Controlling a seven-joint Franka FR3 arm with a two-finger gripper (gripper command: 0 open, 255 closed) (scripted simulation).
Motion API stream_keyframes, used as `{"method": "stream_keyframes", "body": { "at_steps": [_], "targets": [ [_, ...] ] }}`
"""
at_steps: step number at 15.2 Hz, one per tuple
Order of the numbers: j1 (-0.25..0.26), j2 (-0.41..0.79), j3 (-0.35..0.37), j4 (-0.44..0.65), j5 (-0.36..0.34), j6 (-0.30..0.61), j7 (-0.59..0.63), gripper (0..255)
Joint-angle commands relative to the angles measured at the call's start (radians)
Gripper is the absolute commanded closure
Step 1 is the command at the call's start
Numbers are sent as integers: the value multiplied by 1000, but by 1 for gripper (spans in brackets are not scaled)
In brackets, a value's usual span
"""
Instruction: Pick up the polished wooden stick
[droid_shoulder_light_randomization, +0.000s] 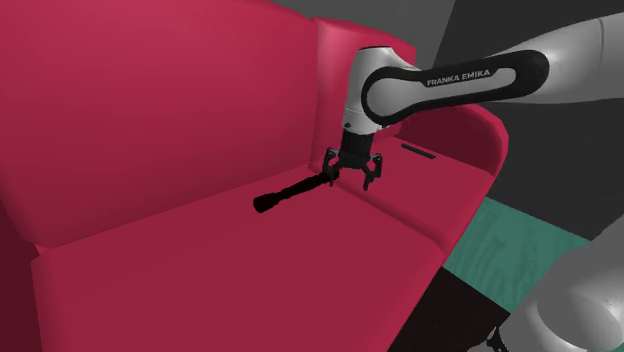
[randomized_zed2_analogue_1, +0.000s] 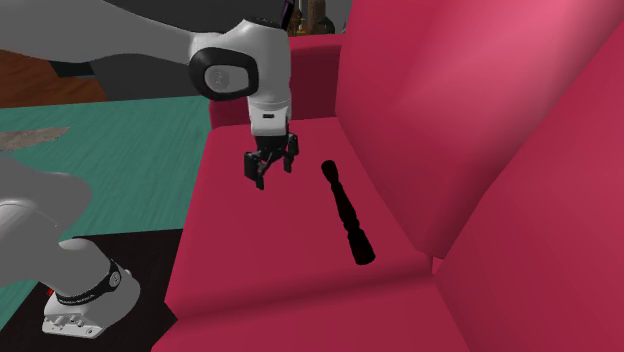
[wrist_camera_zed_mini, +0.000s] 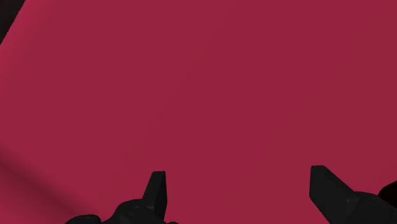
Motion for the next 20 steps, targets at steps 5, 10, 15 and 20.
{"method": "stream_keyframes", "body": {
  "at_steps": [5,10,15,20],
  "targets": [
    [2,266,25,229,-101,5,307,0],
    [37,486,-6,464,-173,-36,515,0],
    [71,665,-49,676,-208,-83,650,0],
    [70,682,-53,634,-214,-25,655,0]
  ]
}}
